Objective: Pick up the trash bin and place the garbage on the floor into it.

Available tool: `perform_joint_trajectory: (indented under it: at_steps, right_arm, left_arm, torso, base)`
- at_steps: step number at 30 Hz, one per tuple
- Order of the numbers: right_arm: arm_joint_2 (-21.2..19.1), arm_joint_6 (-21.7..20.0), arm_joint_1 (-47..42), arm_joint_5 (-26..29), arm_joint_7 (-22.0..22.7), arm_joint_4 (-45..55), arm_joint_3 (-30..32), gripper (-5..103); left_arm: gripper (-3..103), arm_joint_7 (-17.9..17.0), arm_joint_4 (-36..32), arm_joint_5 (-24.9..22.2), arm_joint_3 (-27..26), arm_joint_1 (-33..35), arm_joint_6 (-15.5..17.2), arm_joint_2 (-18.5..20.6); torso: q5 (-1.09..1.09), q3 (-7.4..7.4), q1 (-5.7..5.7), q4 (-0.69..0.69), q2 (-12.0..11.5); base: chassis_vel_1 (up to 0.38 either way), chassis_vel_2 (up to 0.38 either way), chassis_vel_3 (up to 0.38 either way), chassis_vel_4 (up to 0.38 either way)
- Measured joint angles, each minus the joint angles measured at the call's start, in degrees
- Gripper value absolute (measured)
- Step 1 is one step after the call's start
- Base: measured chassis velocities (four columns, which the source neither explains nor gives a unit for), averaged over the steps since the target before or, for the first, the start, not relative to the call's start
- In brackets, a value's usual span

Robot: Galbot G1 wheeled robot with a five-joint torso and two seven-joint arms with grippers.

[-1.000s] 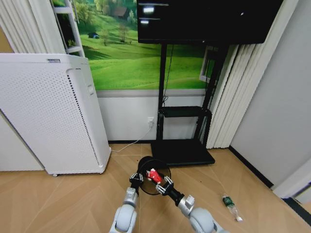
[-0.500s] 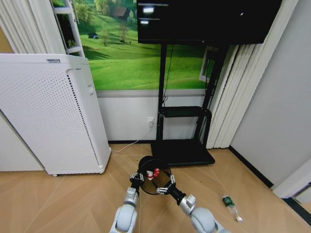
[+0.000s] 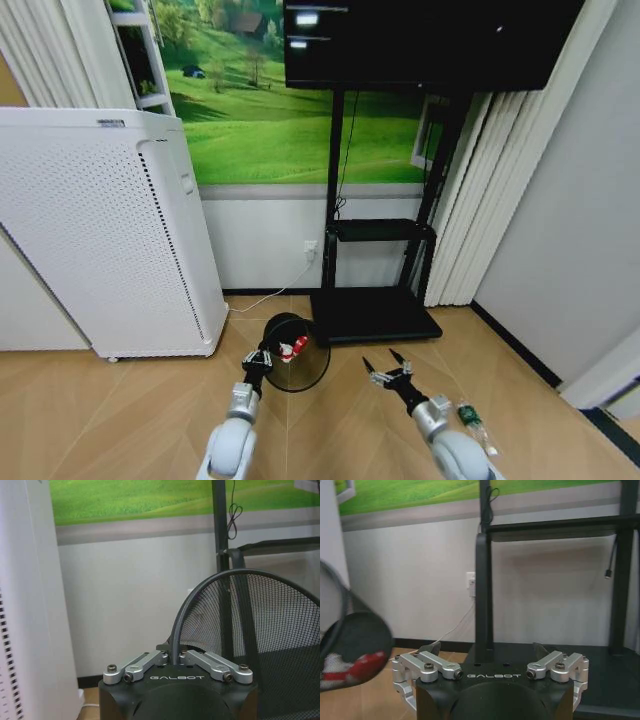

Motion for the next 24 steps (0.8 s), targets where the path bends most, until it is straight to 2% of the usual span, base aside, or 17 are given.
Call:
perform_joint_trajectory:
  at_steps: [7,9,15,24]
  right_arm:
    - [0.6,-0.4,-0.3,-0.6,-0.8,-3.5,3.0,100]
    - [1.4,-0.5,-0.7,-0.8,-0.9,-4.6,3.9,100]
    - [2.6,-0.6,-0.5,-1.4,-0.8,-7.5,4.4,100]
    - [3.5,-0.7,2.0,-1.7,-0.3,-12.0,3.7,100]
  left_arm:
    - [2,0.0,-4.6,-1.0,-3.6,4.6,-0.2,1.2]
    - [2,0.0,-6.4,-1.0,-6.0,6.4,-0.8,1.2]
    - [2,0.0,-7.5,-1.7,-8.9,7.8,-1.6,1.4]
    - [2,0.0,-7.7,-1.6,-9.0,7.5,-1.7,1.1]
  torso:
    - [0.01,0.00,0.00,0.01,0.0]
    - [0.03,0.00,0.00,0.00,0.0]
    - [0.02,0.01,0.00,-0.01,0.0]
    - [0.03,0.01,0.00,0.00,0.0]
  base:
    - [0.000,0.000,0.000,0.000]
    - [0.000,0.000,0.000,0.000]
    - [0.000,0.000,0.000,0.000]
    - [-0.107,-0.107,0.103,0.106]
